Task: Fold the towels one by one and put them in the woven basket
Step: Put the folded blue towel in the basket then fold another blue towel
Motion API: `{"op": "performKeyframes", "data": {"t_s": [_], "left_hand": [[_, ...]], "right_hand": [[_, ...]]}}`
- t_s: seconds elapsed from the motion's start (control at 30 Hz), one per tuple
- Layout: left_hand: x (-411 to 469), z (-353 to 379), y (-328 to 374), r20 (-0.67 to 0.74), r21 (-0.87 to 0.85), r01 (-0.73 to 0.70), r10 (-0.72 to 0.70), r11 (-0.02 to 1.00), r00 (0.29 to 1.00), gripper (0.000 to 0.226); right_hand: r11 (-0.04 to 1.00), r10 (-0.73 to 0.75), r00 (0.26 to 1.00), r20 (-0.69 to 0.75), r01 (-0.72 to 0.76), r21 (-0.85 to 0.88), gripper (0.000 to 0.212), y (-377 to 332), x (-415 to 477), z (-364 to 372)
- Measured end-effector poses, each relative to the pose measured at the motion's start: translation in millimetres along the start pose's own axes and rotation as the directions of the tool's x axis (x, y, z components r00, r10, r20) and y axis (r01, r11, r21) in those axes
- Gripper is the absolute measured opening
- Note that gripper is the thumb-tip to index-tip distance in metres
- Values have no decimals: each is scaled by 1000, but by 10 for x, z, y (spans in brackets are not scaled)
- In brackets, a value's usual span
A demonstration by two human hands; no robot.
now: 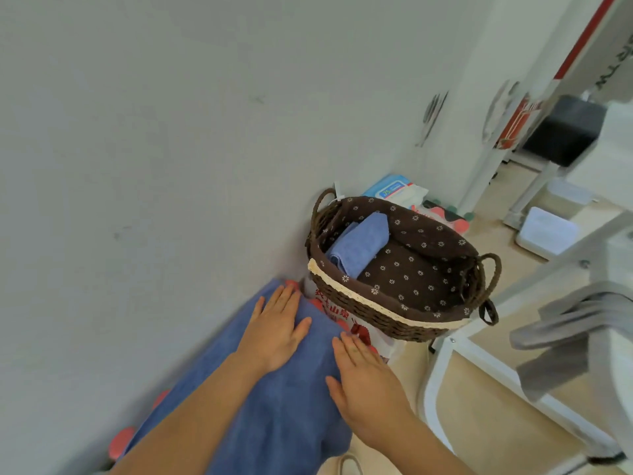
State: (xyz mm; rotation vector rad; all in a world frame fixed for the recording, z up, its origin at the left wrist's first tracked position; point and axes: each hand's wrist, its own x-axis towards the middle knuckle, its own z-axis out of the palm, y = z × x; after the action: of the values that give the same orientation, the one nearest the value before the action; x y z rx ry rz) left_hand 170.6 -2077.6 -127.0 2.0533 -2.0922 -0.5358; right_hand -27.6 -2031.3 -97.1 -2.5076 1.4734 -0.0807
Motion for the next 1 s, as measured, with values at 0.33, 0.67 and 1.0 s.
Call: {"op": "performKeyframes", "data": {"t_s": [0.33, 0.67, 1.0], "left_hand": [[331, -1021, 827, -550, -103, -159, 77, 982, 831, 19], [885, -800, 1276, 37, 448, 120, -153, 886, 988, 18], [654, -785, 994, -279, 121, 17, 18, 993, 960, 23]], "right_hand": [[977, -142, 958, -250, 176, 122, 28, 865, 1184, -1665], [871, -393, 855, 337, 464, -161, 32, 1161, 2057, -1224], [901, -426, 897, 114, 410, 140, 36, 703, 1850, -1152]]}}
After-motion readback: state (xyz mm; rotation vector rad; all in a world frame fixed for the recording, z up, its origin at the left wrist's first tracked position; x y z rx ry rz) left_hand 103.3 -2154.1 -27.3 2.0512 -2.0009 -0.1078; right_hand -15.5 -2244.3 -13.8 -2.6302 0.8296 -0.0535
